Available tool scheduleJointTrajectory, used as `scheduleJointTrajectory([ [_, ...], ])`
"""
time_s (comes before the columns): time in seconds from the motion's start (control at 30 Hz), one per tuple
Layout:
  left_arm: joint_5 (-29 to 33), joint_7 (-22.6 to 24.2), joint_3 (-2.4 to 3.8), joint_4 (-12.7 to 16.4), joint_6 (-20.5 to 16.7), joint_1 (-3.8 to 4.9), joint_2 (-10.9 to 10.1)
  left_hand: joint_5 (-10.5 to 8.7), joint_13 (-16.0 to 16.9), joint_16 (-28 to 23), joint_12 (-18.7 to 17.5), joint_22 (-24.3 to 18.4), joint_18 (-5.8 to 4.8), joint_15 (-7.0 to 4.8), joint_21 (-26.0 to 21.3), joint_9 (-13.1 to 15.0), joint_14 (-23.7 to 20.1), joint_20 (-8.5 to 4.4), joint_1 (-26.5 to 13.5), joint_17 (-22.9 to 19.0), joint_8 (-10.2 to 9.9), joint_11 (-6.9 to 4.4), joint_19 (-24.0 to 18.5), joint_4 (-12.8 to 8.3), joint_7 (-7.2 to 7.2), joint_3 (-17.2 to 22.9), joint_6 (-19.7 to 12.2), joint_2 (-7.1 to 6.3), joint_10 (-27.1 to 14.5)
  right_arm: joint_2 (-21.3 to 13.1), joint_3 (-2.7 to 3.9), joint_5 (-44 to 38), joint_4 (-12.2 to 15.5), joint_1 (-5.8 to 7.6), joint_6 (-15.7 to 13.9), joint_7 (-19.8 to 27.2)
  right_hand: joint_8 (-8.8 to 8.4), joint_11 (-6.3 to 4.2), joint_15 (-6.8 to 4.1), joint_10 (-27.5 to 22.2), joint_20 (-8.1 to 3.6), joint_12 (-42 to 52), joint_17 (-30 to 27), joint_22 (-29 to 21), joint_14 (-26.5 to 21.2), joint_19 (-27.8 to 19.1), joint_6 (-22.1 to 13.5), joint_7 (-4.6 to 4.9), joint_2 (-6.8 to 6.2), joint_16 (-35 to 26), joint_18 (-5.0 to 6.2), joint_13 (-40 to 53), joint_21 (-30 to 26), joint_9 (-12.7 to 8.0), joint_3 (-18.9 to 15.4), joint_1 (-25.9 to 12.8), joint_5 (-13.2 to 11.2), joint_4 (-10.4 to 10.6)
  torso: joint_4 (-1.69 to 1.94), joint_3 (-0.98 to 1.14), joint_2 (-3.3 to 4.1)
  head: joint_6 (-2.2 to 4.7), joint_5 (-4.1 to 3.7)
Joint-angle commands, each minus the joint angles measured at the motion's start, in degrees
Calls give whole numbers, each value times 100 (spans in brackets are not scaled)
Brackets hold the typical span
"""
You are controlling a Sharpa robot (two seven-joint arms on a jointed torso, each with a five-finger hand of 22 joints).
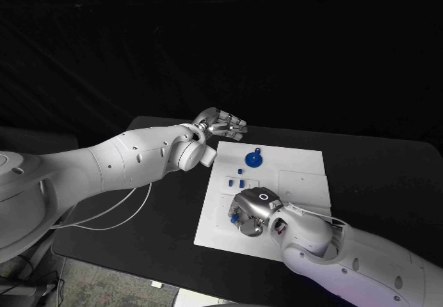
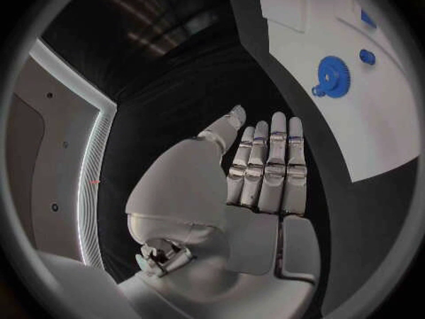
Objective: Assemble the parts on the task board
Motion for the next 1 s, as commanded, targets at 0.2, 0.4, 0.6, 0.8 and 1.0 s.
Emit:
scheduleJointTrajectory([
  [0.2,31,18,6,0,86,5,18,1,7,-30,23,-17,-18,12,31,2,-40,-4,-3,8,-2,-4,38,-9,-6,-1,-54,32,-56,36,-10,71,4,-8,167,99,14,49,22,-156,50,-15,-22,-70,9,205,-133,25,6,-33,55,-28,-69,-8,-283,-31,24,87,0,5,1,2,-3],
  [0.4,31,12,5,-3,98,5,21,8,7,-30,23,-22,-18,12,30,3,-41,-4,2,8,-2,-4,38,-10,-5,-1,-55,33,-58,40,-11,158,-6,-8,132,95,10,159,83,-483,96,-16,-41,-109,1,206,-431,96,-95,-39,90,-41,-95,-22,-254,-154,50,186,-5,5,-1,-7,0],
  [0.6,31,6,5,-5,109,5,22,13,7,-30,23,-26,-18,12,29,3,-43,-4,5,8,-1,-4,38,-12,-4,-1,-56,33,-59,39,-11,204,-16,-8,41,85,13,198,124,-589,154,-17,-72,-161,0,215,-532,125,-194,-21,153,-41,-102,-20,-169,-144,48,262,-1,10,-1,-11,-5],
  [0.8,31,-7,5,-6,122,5,22,13,7,-30,23,-26,-18,12,29,3,-43,-4,5,8,-1,-4,38,-12,-4,-1,-56,33,-59,30,-11,247,-22,-8,-17,79,11,227,144,-670,172,-17,-95,-194,-8,212,-632,150,-290,-14,166,-41,-100,-22,-182,-170,55,296,-1,9,-1,-11,-10],
  [1.0,31,-26,5,-6,141,5,18,12,7,-33,23,-37,-18,15,29,3,-48,-2,2,7,-2,0,37,-12,-1,-5,-64,31,-66,11,-11,292,-29,-8,-47,70,13,310,197,-976,225,-13,-137,-278,-46,203,-745,169,-351,-22,211,-43,-148,-22,-512,-175,45,380,-3,7,-1,-10,-17],
])
